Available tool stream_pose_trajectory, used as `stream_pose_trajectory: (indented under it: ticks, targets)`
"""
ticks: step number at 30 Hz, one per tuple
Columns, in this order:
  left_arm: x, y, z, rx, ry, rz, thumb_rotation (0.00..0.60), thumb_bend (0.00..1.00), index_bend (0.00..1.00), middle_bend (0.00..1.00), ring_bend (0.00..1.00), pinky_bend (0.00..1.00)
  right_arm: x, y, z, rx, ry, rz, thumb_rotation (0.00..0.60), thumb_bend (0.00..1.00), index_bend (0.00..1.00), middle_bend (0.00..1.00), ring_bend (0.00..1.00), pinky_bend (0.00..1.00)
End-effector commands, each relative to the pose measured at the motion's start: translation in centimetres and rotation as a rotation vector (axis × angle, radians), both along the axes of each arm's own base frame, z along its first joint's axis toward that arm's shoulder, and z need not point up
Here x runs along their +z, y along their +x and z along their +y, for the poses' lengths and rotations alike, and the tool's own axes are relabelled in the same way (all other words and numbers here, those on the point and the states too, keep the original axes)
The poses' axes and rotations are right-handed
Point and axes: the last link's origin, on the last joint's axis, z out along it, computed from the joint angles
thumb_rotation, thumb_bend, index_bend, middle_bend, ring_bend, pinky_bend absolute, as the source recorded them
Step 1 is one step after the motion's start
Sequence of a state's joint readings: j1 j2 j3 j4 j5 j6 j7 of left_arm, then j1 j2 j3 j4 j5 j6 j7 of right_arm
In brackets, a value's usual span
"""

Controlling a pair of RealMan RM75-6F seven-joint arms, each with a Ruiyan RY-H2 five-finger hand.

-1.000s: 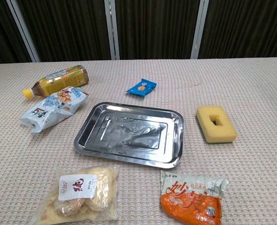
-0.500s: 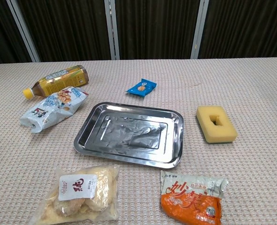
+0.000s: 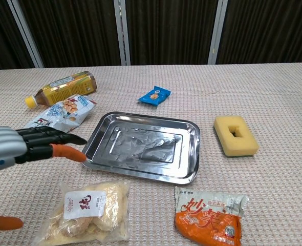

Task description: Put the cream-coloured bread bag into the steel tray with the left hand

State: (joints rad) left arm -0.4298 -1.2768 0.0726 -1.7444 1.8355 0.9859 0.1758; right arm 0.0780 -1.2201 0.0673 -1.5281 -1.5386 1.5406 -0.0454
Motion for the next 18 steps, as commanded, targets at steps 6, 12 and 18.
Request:
stream_pose_trajectory:
  ticks: [6,12,18]
  targets:
    - [-3.9,2.1,0.5,-0.011,-0.033,0.004,0.6,0.0,0.13,0.0,0.0,0.0,0.1,-0.2,0.2,-0.013,-0.003,-0.001,0.6,0.0,0.01,0.0,0.0,0.0]
    - [-5.8,2.4,0.2,-0.012,-0.058,0.014,0.6,0.0,0.14,0.0,0.0,0.0,0.2,-0.3,0.3,-0.017,-0.006,0.0,0.6,0.0,0.01,0.0,0.0,0.0]
    - [-7.1,2.1,-0.3,0.0,-0.082,0.027,0.6,0.0,0.17,0.0,0.0,0.0,0.5,-0.4,0.5,-0.023,-0.013,0.002,0.6,0.0,0.01,0.0,0.0,0.0]
